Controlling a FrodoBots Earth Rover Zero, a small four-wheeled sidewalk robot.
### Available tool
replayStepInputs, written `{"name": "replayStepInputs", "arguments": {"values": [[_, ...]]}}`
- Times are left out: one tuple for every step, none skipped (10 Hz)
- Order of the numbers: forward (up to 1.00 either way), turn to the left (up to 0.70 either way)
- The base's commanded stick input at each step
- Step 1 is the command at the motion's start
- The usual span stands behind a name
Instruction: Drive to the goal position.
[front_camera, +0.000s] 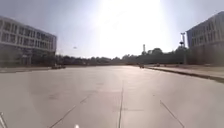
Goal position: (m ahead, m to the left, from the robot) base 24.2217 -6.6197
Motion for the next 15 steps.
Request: {"name": "replayStepInputs", "arguments": {"values": [[1.00,0.00],[1.00,0.00],[1.00,0.00],[1.00,0.00],[1.00,0.00],[1.00,0.00],[1.00,0.00],[1.00,0.00],[1.00,0.00],[1.00,0.00],[1.00,0.00],[1.00,0.00],[1.00,0.00],[1.00,0.00],[1.00,0.00]]}}
